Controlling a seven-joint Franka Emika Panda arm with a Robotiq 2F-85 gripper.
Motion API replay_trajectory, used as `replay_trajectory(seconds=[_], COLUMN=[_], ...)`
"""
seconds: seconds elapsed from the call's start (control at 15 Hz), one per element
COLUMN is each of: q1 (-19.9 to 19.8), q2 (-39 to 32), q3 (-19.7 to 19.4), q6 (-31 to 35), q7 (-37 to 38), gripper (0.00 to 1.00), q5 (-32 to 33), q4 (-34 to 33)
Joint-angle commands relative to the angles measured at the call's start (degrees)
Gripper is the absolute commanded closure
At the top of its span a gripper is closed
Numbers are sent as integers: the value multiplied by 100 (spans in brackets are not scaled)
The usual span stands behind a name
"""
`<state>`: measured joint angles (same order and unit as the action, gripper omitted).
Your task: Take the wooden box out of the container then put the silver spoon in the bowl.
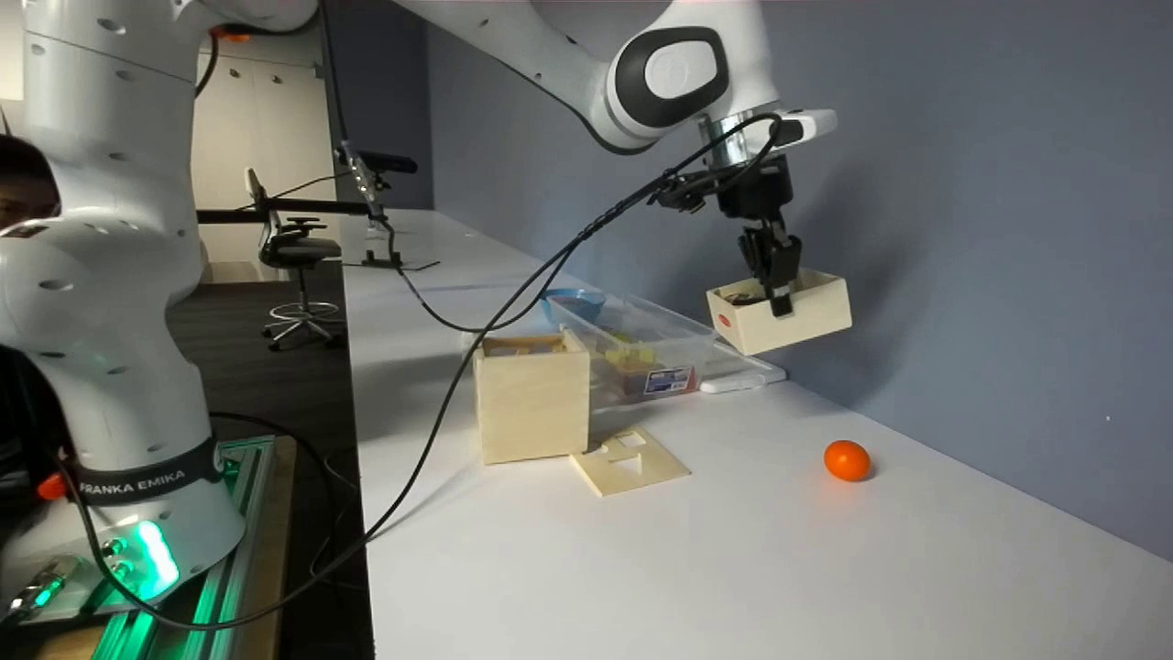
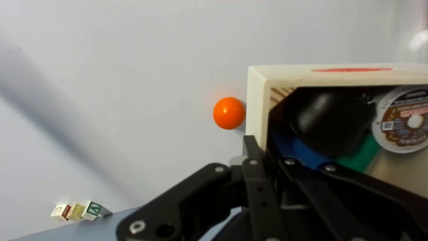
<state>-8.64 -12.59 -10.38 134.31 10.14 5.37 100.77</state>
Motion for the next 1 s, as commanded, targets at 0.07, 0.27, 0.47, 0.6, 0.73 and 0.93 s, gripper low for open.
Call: replay_trajectory(seconds=[0.07, 0.27, 0.47, 0.6, 0.73, 0.93], q1=[-203, -172, -81, -11, -85, -40], q2=[-310, -349, -268, -245, -333, -368], q3=[26, 47, 31, 17, 49, 53], q6=[-777, -1370, -1986, -2092, -1922, -1987], q7=[-890, -1163, -1207, -888, -1022, -957], gripper=[98, 98, 98, 98, 94, 98], q5=[-99, 30, 344, 471, 324, 391], q4=[-431, -369, -274, -276, -243, -239])
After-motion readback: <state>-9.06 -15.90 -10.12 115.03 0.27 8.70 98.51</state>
